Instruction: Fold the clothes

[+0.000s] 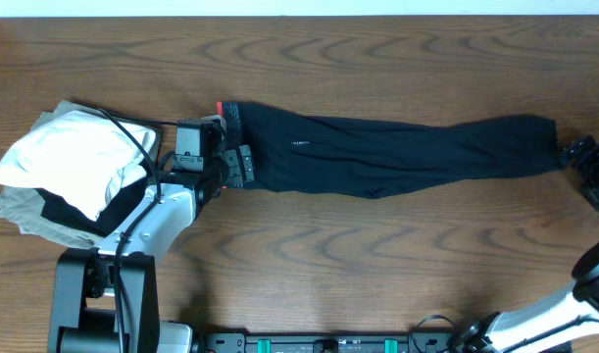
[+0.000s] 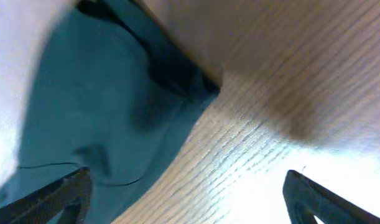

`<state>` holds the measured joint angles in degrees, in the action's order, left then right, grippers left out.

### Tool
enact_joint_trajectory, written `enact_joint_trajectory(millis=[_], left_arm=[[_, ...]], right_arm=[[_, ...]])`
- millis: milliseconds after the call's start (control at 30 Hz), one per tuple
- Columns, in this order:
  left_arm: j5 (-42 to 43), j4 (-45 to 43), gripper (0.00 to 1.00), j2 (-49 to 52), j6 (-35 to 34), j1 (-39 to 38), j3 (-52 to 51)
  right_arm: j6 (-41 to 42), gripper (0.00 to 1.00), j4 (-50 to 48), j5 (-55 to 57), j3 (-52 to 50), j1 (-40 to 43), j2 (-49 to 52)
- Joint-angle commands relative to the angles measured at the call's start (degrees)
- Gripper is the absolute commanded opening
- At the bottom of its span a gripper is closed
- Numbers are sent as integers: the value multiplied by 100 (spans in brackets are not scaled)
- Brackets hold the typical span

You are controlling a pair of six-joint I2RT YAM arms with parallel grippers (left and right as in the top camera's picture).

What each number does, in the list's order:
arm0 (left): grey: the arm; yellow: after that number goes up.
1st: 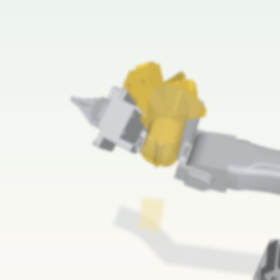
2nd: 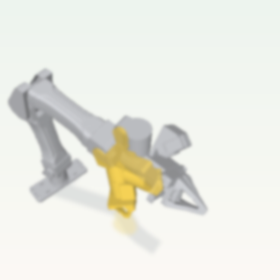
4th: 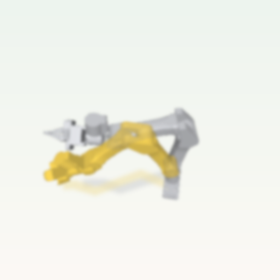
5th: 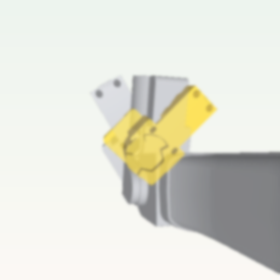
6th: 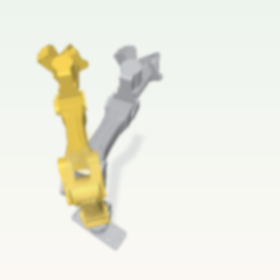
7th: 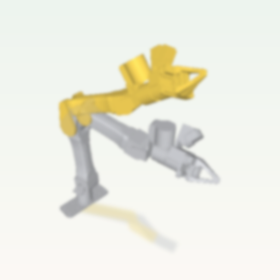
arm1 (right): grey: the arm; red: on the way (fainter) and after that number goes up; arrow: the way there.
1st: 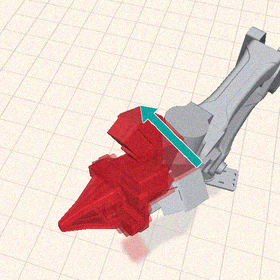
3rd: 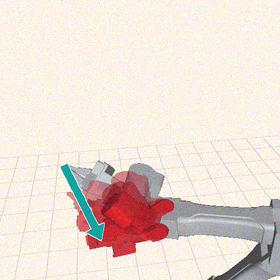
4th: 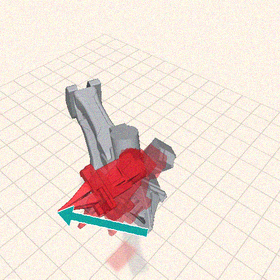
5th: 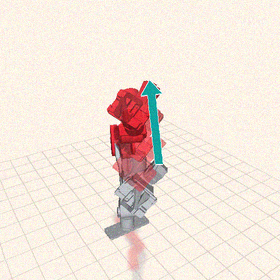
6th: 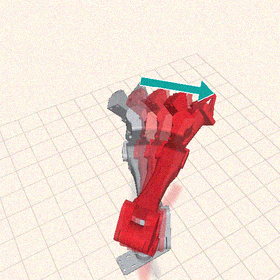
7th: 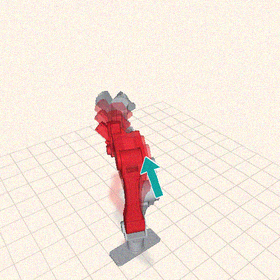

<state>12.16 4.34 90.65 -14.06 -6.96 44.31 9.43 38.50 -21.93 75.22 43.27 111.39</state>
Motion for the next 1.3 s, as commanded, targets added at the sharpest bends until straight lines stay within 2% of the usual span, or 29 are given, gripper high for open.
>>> enact_joint_trajectory(millis=[0, 433, 567, 1000, 1067, 1167, 1200, 1233, 1267], left_arm=[[92, 15, 91, 33, 92, 9, 76], [90, -17, 91, 33, 94, 9, 76], [90, -26, 91, 33, 94, 9, 76], [90, -31, 91, 33, 92, 9, 76], [90, -31, 91, 33, 92, 9, 76], [90, -31, 91, 33, 94, 9, 76], [90, -31, 91, 33, 92, 9, 76], [90, -31, 91, 33, 94, 9, 76], [90, -31, 91, 31, 94, 9, 79]], right_arm=[[-138, 91, -22, -153, 74, -15, 437], [-133, 90, -605, -295, 74, -61, 955], [-72, 86, -719, -295, 74, -129, 970], [192, 82, -1016, -247, 74, -531, 1128], [258, 79, -1056, -245, 74, -586, 1176], [365, 68, -1150, -229, 74, -645, 1202], [385, 58, -1187, -232, 74, -645, 1202], [385, 44, -1209, -232, 74, -643, 1202], [382, 12, -1224, -227, 74, -636, 1202]])
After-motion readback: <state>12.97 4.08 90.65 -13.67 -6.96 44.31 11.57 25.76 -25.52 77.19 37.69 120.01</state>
